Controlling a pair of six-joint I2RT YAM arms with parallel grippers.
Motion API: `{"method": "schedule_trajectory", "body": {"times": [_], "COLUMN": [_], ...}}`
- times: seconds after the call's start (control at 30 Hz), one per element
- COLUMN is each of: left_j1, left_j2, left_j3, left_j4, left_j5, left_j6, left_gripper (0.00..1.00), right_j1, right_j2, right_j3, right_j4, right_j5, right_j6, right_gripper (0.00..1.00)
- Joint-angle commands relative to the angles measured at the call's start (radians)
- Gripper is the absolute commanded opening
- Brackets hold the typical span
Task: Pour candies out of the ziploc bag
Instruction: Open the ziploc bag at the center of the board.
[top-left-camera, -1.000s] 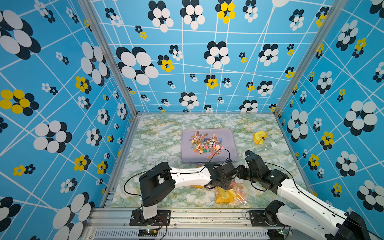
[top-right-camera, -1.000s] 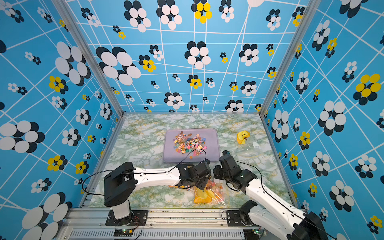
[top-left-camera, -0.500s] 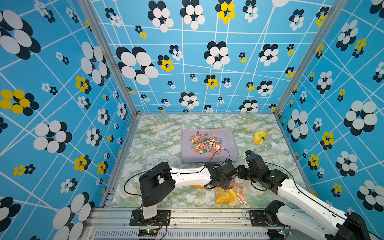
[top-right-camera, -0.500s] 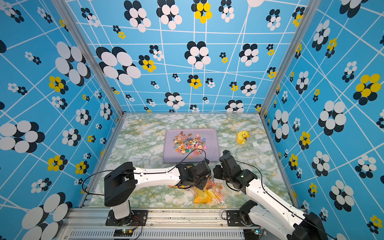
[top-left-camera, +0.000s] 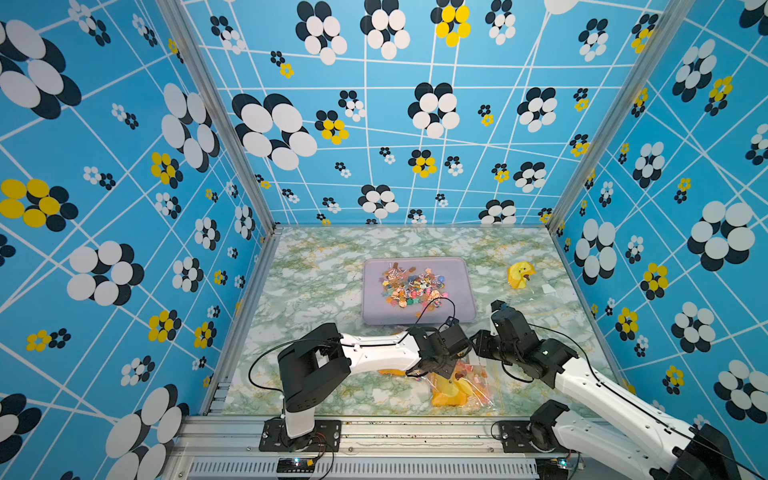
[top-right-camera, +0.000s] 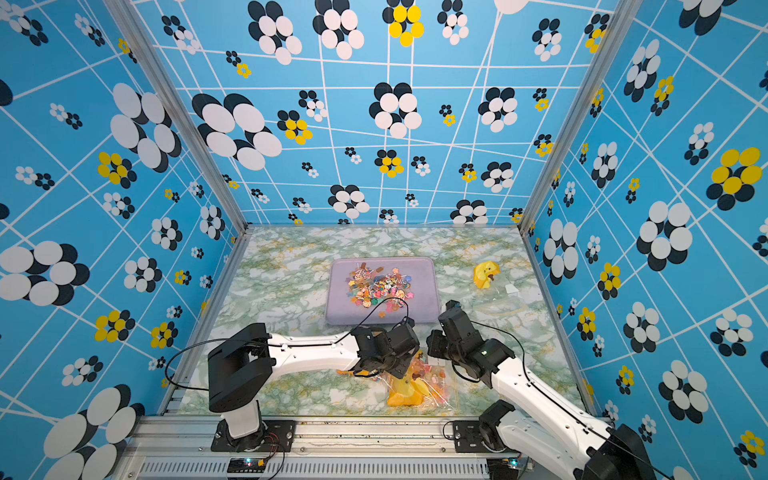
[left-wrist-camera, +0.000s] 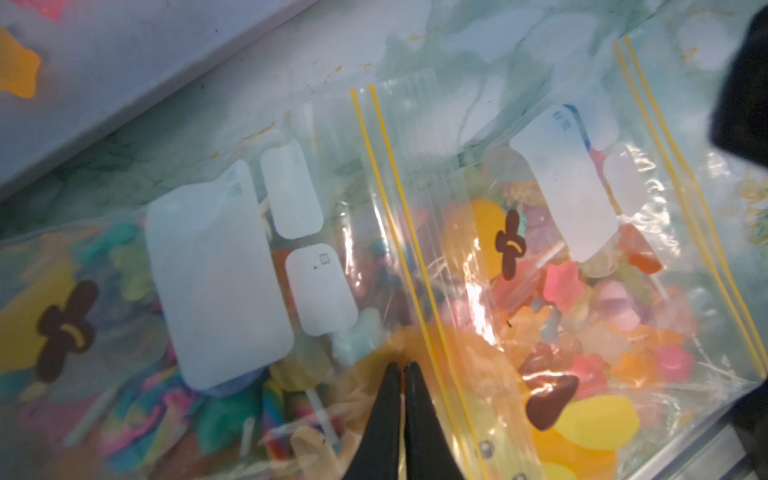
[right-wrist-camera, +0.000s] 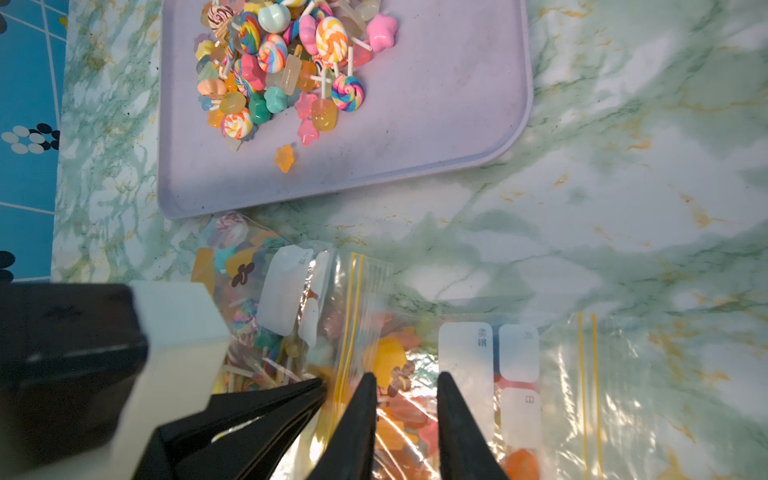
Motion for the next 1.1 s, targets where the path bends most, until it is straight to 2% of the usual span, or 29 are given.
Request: {"method": "schedule_trajectory", "body": {"times": [0.0, 0.17, 0.27, 0.7, 1.07], "left_j1": [0.009, -0.021, -0.038, -0.071, -0.070], "left_j2": [-0.036, -0.053, -0.040, 0.085, 0.085], "left_j3": [-0.015, 0.042, 0.069, 0.153, 0.136], "left_j4": [-0.056, -0.099, -0.103, -0.129, -0.125], "left_j5": [-0.036, -0.074, -0.064, -0.067, -0.074], "left_j6": [0.016, 0.040, 0.032, -0.007, -0.012], "left_gripper": [0.10, 0.41, 0.50, 0.55, 0.46], "right_j1": [-0.006, -0.009, -0.012, -0.020, -0.025], "right_j2": [-0.007, -0.001, -0.002, -0.025, -0.037], "right_j3": [0.019, 0.026, 0.034, 0.025, 0.014], "right_j4": [0.004, 0.007, 0.004, -0.002, -0.003], "right_j5": [0.017, 0.018, 0.019, 0.023, 0.024], "right_j6": [0.003, 0.002, 0.000, -0.003, 0.000], "right_gripper": [0.28, 0.28, 0.28, 0.28, 0.28]}}
